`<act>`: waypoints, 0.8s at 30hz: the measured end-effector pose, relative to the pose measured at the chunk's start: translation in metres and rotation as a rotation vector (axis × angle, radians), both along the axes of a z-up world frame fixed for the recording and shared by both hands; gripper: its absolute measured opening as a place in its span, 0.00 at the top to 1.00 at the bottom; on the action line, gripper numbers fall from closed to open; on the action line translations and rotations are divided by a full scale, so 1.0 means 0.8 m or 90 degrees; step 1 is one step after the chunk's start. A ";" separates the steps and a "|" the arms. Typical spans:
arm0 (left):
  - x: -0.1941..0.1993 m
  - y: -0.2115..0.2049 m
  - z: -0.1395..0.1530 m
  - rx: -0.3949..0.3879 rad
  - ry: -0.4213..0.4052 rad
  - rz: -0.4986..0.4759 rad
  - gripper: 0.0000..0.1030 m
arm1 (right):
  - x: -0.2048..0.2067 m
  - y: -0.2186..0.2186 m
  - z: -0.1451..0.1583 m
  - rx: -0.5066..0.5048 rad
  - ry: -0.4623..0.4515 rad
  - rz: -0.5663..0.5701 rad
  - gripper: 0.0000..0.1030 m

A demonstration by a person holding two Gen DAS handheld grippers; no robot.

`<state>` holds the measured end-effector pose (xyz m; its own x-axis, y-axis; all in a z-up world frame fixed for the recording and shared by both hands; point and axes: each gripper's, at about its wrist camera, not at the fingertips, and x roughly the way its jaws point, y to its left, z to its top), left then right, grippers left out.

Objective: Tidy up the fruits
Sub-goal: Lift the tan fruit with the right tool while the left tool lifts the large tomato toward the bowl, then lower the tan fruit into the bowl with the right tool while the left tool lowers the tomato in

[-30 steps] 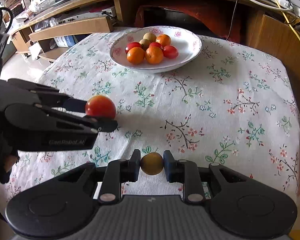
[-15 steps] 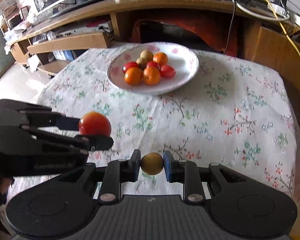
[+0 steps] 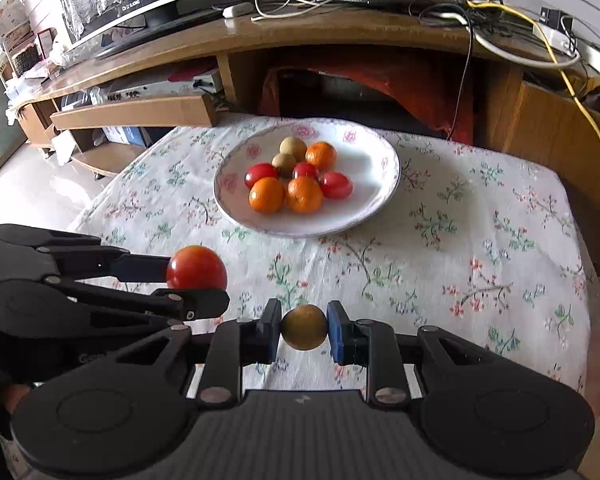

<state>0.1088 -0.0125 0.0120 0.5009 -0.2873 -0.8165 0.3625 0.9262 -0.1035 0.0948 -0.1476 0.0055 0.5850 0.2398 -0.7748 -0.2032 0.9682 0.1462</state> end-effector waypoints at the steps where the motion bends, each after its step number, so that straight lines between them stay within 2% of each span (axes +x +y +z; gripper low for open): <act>1: 0.002 0.001 0.002 -0.001 -0.003 0.003 0.50 | 0.003 0.000 0.002 0.001 -0.003 -0.001 0.82; 11: 0.039 -0.002 0.016 -0.002 -0.025 0.019 0.51 | 0.041 -0.005 0.019 0.014 -0.029 -0.015 0.81; 24: 0.093 0.000 -0.001 0.011 -0.016 0.045 0.51 | 0.099 -0.007 0.001 0.026 -0.027 -0.018 0.81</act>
<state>0.1833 -0.0124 0.0109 0.5397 -0.2366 -0.8079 0.2988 0.9510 -0.0790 0.1741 -0.1530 0.0062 0.6239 0.2540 -0.7391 -0.1835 0.9669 0.1775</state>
